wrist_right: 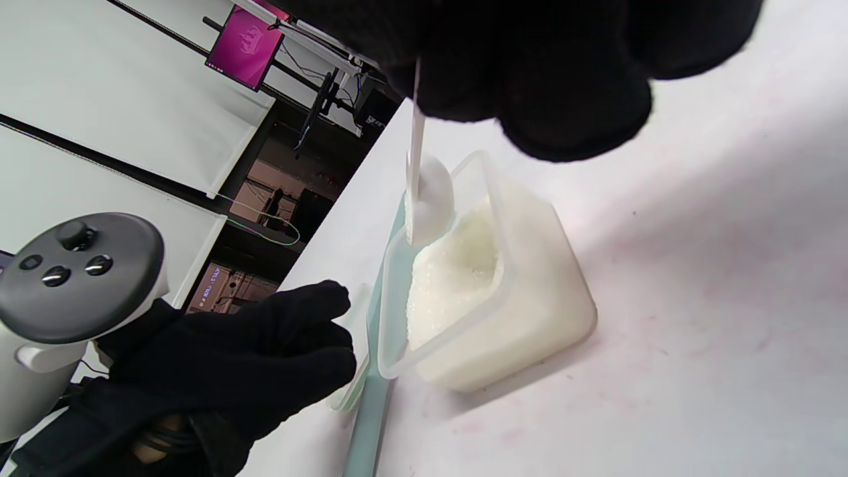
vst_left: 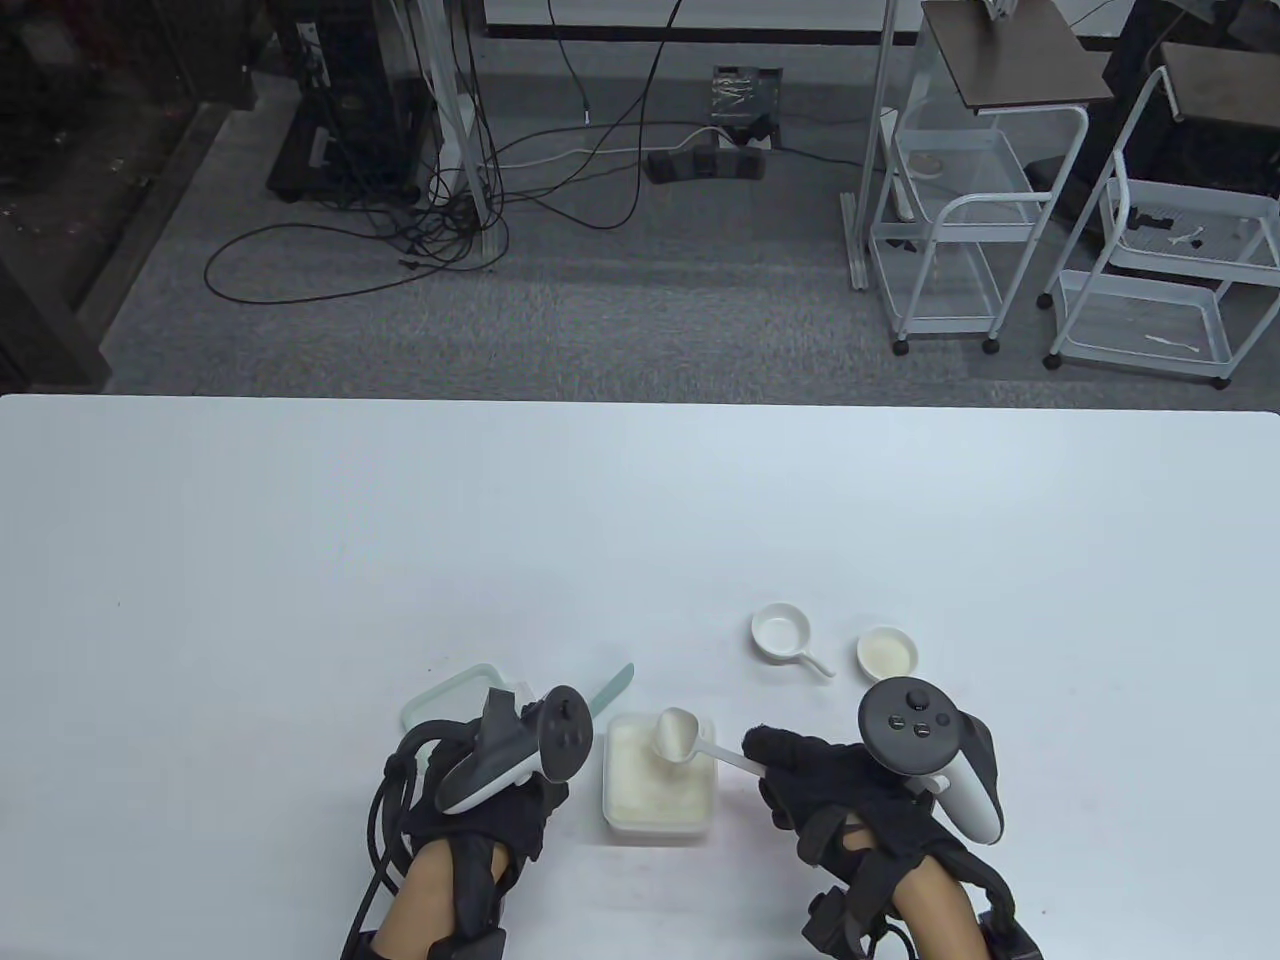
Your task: Scoop white sugar with coffee spoon and level it off using dessert spatula
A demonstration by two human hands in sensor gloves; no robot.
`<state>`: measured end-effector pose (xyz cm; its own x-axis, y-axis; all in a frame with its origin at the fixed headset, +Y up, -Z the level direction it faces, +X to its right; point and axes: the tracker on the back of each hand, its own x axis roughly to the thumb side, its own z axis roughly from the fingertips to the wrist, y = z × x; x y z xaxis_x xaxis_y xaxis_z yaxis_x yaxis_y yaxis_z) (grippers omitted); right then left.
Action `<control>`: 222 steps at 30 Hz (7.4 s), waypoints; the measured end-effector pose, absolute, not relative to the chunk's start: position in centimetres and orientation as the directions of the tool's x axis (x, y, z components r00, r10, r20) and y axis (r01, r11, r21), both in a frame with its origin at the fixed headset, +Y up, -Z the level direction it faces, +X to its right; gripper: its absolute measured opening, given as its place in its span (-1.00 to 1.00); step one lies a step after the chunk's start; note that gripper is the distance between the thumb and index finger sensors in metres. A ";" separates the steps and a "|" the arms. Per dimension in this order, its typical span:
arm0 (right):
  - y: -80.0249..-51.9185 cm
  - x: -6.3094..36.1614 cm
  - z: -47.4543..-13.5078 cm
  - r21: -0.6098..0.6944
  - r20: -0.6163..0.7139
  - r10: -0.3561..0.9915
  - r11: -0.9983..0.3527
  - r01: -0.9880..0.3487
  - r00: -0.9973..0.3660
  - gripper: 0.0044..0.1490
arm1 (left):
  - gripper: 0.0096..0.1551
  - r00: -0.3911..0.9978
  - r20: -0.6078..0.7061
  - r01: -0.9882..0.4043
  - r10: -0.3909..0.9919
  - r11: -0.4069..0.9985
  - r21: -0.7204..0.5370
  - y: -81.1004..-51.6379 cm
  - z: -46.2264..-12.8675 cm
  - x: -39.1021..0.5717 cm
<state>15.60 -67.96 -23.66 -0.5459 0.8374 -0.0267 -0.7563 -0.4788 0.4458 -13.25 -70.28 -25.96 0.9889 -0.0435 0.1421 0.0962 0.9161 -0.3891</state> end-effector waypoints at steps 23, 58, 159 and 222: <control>-68.1 15.4 -23.7 0.454 -0.028 0.834 -0.481 -0.750 -0.552 -0.41 | -0.04 0.966 0.172 0.245 -0.195 0.904 -0.350 -73.1 -26.2 -11.3; -68.4 16.7 -24.1 0.474 -0.092 0.913 -0.311 -0.824 -0.398 -0.40 | -0.24 0.913 0.214 -0.193 0.348 0.829 -0.525 -68.7 -23.6 -9.1; -68.5 16.9 -23.8 0.542 -0.123 0.913 -0.267 -0.797 -0.390 -0.40 | -0.25 0.981 0.055 0.194 -0.187 0.916 -0.350 -72.2 -26.0 -12.1; -70.9 22.3 -26.5 -0.032 -0.177 0.907 -0.394 -0.919 -0.383 -0.32 | 0.12 0.987 0.155 -0.019 0.049 0.982 -0.188 -68.9 -24.0 -10.5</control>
<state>22.35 -70.95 -26.49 -0.3826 0.9067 -0.1774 -0.9187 -0.3938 -0.0316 -10.54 -68.94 -23.99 0.9866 0.0492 0.1555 -0.0193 0.9820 -0.1880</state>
